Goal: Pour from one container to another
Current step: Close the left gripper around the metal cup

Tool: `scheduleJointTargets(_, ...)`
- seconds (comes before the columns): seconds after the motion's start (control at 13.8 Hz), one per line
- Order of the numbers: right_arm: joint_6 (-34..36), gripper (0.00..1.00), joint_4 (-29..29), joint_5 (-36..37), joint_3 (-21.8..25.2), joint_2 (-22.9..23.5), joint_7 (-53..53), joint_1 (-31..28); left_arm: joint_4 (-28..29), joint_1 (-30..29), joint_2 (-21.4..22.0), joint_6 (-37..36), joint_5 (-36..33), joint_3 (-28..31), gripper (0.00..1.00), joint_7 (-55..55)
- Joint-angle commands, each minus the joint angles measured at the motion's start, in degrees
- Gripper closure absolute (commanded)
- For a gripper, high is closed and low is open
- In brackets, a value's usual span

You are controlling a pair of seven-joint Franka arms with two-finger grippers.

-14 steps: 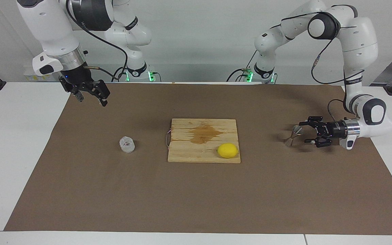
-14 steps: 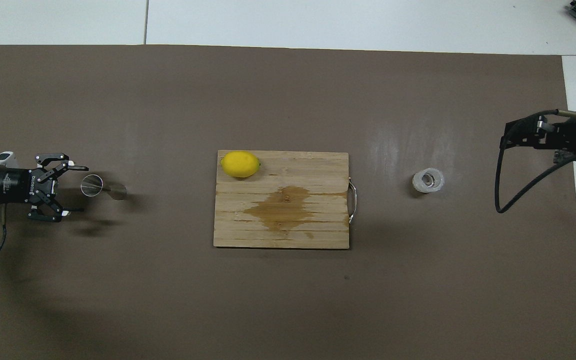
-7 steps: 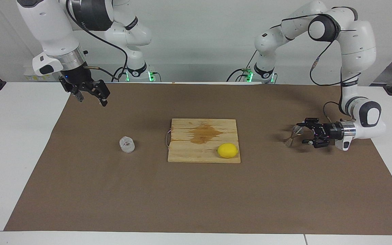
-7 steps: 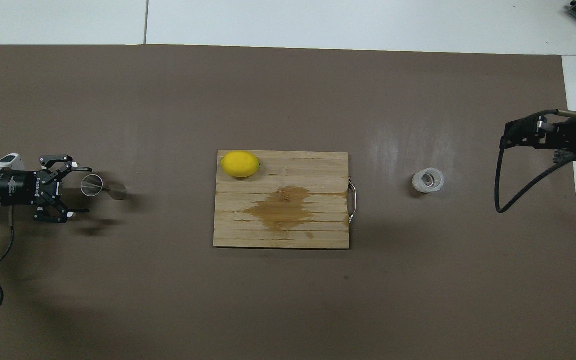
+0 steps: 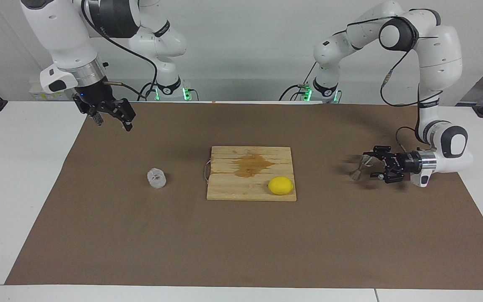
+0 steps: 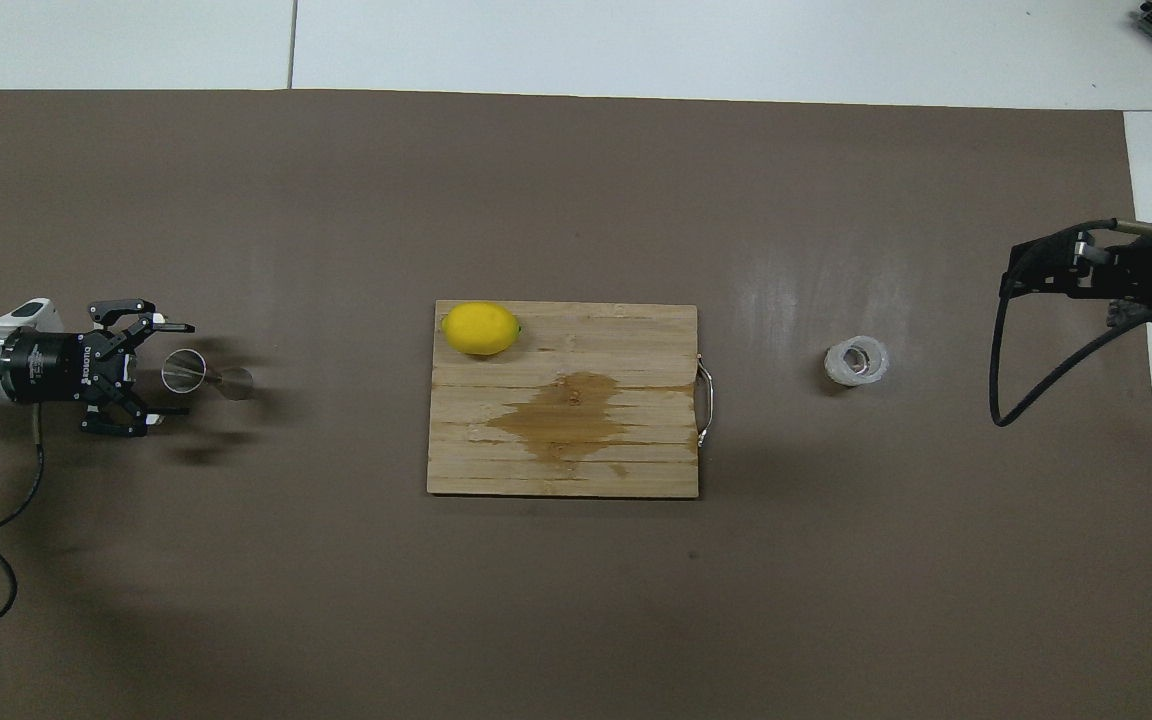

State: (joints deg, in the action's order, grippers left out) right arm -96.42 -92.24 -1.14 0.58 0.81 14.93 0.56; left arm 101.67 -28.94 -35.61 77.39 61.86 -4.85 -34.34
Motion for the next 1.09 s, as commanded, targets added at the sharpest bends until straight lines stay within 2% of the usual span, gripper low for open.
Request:
scheduleJointTargets(0.0, 0.4, 0.00, -0.6, -0.9, -0.4, -0.6, 0.4, -0.6, 0.8, -0.3, 0.0, -0.7, 1.2, -0.2, 0.00, 1.0)
scheduleJointTargets(0.73, 0.4, 0.00, -0.7, -0.9, -0.4, -0.6, 0.4, -0.6, 1.5, -0.1, -0.2, -0.7, 2.0, -0.6, 0.00, 1.7)
scheduleJointTargets(1.02, 0.4, 0.00, -0.7, -0.9, -0.4, -0.6, 0.4, -0.6, 1.5, -0.1, -0.3, -0.7, 2.0, -0.6, 0.17, 1.7)
